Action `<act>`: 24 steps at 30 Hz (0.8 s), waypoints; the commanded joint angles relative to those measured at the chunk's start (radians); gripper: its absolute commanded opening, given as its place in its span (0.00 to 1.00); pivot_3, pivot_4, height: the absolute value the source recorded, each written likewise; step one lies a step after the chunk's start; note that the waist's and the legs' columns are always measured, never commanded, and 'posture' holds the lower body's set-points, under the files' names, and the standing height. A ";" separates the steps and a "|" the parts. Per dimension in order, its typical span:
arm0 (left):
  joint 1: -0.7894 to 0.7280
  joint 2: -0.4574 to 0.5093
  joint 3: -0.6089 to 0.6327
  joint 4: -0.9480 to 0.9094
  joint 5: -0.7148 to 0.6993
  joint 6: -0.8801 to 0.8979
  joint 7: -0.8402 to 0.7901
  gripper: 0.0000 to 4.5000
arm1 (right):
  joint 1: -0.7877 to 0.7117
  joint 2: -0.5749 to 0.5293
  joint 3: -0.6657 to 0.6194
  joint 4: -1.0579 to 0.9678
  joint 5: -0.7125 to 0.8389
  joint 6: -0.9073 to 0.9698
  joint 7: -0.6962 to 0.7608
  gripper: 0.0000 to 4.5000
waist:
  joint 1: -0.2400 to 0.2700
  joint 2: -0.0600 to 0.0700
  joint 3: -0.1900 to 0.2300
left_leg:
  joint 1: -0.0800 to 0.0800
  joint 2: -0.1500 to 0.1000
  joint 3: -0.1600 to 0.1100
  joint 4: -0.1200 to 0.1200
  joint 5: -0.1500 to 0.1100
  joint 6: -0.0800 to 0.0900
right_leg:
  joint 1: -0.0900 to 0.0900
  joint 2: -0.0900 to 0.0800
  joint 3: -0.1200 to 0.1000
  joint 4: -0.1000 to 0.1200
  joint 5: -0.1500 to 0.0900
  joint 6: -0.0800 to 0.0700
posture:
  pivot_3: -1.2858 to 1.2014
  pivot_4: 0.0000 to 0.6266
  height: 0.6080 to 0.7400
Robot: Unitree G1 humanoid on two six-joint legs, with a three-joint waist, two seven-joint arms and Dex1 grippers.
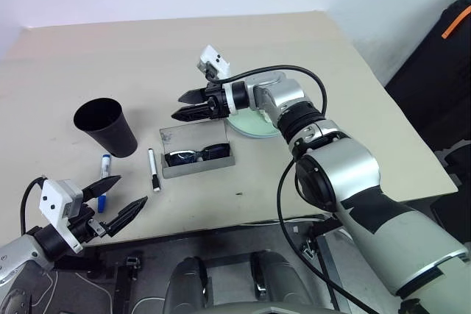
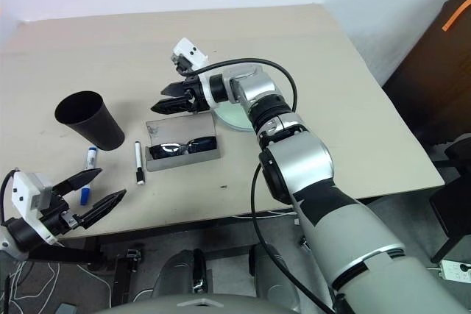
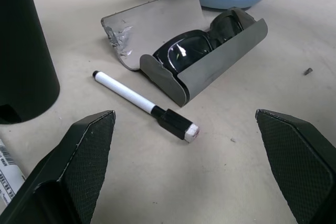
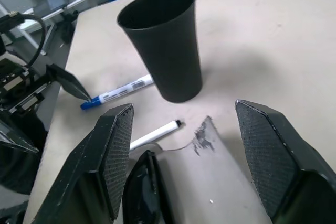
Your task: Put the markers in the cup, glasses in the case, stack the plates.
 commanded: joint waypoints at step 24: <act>0.003 -0.007 0.021 -0.016 -0.005 -0.022 -0.001 1.00 | 0.054 0.014 0.144 0.098 -0.275 -0.251 -0.445 0.00 | -0.001 0.000 0.000 | 0.000 0.000 0.000 0.000 0.000 0.000 | 0.000 0.001 0.000 0.000 0.001 0.001 | 0.52 0.24 0.89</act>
